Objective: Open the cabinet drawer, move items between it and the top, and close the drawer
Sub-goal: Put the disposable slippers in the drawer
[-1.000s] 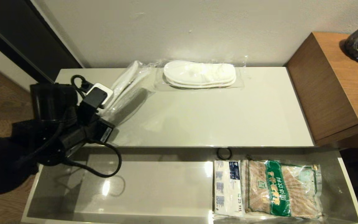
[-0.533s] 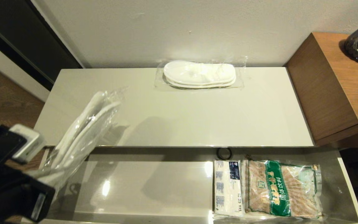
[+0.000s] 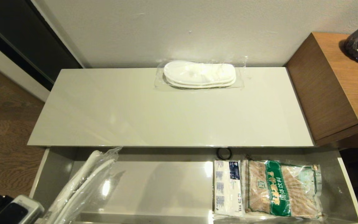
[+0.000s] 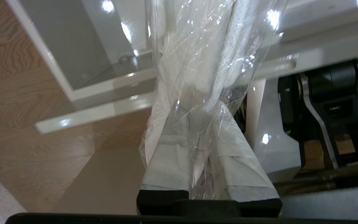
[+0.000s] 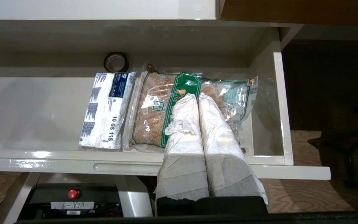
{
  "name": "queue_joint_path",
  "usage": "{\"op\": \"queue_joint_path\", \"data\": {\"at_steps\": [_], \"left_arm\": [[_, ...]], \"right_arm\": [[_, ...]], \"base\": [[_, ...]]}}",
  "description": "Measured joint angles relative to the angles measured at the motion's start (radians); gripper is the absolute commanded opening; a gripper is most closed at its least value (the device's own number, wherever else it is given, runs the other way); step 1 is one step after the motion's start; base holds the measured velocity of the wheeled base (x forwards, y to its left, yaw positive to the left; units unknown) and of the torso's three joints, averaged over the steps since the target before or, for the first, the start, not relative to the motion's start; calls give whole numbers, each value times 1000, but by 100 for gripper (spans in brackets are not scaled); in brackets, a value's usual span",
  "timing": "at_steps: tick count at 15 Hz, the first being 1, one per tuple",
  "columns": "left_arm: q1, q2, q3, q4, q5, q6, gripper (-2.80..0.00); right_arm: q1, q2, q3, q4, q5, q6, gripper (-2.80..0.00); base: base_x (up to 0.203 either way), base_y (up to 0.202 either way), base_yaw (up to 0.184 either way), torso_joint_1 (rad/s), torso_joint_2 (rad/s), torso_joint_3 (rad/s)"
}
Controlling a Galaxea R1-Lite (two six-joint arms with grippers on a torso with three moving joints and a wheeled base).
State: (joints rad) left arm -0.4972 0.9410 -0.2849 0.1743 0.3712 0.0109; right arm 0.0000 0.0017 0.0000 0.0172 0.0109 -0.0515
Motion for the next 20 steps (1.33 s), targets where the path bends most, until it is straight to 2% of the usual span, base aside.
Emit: {"op": "queue_joint_path", "data": {"at_steps": [5,12,16,17,20], "left_arm": [[2,252,43,-306,9,-7,-280],[11,686,132,-774,138,-90,-280],[-2,892,116,-1093,208,-110,-280],[-13,920,98,-1138,220,-109,-280],[-45,956,36,-1140,260,-86,-280]], "right_arm": [[0,0,0,0,0,0,-280],[0,0,0,-1,-1,0,-280],[0,0,0,0,-1,0,-280],[0,0,0,0,-1,0,-280],[0,0,0,-1,-1,0,-280]], "base": [[0,0,0,0,0,0],[0,0,0,0,0,0],[0,0,0,0,0,0],[0,0,0,0,0,0],[0,0,0,0,0,0]]}}
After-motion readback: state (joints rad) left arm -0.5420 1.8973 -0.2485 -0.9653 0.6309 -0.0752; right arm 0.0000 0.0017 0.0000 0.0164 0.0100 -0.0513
